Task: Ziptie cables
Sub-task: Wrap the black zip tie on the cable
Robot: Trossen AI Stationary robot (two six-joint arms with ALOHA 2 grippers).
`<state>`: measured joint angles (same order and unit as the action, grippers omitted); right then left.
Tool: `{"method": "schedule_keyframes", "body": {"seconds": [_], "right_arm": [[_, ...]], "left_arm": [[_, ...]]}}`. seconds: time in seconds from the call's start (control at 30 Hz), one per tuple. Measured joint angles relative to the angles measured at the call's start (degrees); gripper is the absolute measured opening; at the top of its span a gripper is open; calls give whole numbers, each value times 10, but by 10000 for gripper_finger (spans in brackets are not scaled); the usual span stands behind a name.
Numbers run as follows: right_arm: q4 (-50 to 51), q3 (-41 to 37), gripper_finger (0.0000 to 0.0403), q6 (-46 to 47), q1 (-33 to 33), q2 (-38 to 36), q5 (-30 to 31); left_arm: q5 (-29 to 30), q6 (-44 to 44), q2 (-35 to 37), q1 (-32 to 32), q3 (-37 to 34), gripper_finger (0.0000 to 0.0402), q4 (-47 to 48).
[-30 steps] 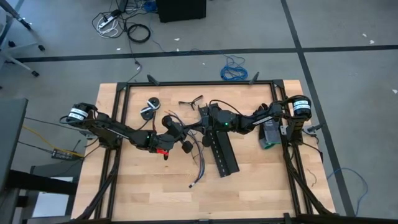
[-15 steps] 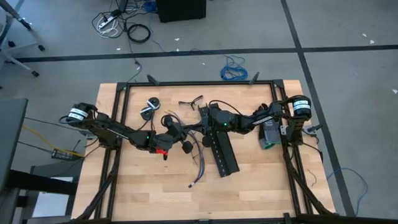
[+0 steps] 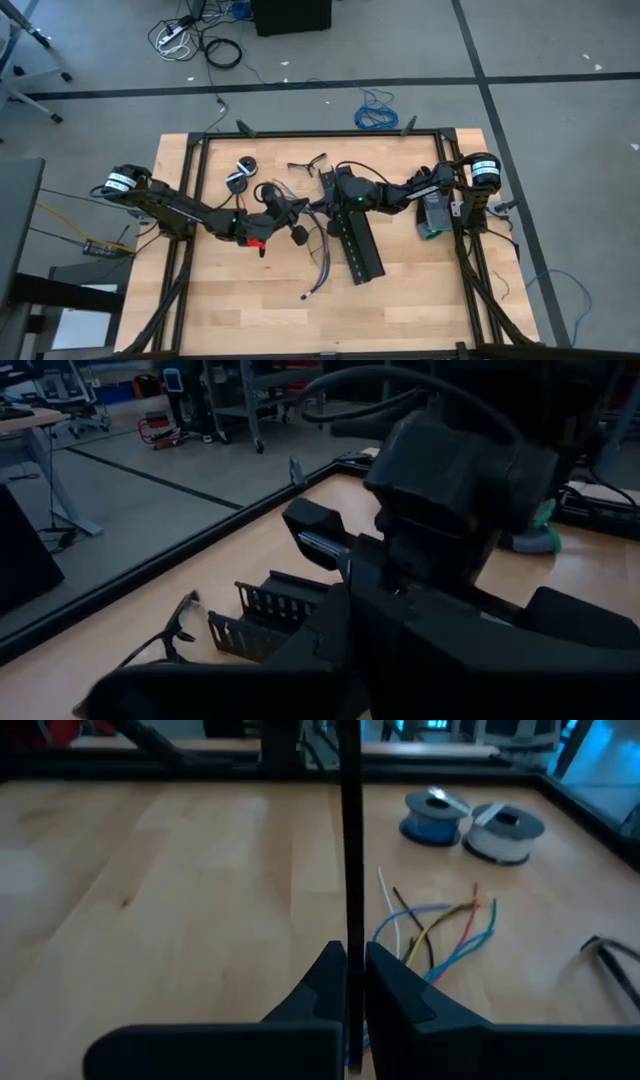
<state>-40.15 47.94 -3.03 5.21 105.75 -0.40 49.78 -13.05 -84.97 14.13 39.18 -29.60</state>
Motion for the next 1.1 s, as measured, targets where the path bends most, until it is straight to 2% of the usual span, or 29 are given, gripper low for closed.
{"method": "schedule_keyframes", "body": {"seconds": [0.27,0.47,0.7,1.1], "right_arm": [[16,0,10,0,5,23,-11],[-59,0,10,16,15,85,-27],[-53,0,10,19,24,86,-36],[-31,14,11,15,27,86,-55]], "left_arm": [[28,11,11,14,0,0,-4],[64,26,31,34,0,0,9],[102,39,65,47,0,0,38],[116,69,91,48,0,0,28]]}}
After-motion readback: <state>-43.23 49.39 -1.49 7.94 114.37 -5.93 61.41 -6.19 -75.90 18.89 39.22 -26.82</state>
